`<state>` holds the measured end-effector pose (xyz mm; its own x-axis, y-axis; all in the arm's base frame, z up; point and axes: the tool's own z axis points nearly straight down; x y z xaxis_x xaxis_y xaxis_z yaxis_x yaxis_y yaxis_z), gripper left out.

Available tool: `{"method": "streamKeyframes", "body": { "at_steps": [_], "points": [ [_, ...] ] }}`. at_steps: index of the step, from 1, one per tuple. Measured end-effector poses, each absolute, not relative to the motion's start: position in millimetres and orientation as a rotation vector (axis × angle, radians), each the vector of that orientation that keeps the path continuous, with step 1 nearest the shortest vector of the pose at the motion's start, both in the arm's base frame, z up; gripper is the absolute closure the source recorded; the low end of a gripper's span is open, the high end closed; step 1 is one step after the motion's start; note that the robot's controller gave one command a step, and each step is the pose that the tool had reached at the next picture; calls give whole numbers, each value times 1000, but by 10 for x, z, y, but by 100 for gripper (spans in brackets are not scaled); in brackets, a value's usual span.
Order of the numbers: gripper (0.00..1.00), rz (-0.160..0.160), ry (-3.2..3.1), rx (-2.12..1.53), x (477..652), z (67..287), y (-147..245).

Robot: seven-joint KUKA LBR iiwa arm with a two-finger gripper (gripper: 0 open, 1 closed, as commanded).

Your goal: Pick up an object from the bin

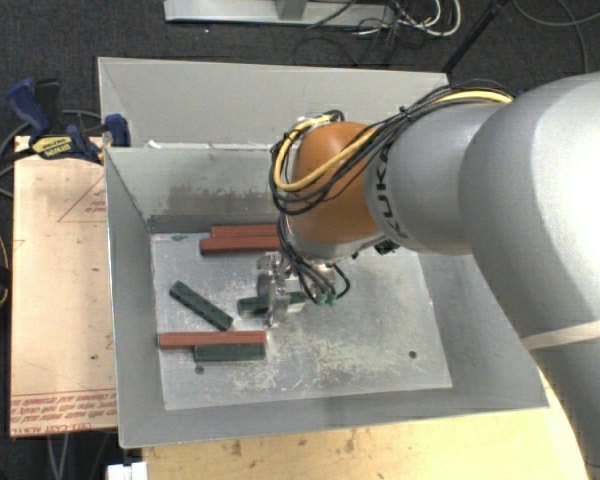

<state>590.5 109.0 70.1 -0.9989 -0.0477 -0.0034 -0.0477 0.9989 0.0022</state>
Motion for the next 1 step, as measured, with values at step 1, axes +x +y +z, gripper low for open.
{"method": "streamKeyframes", "body": {
  "at_steps": [1],
  "points": [
    [100,4,3135,-73,5918,1016,1094]
  ]
}}
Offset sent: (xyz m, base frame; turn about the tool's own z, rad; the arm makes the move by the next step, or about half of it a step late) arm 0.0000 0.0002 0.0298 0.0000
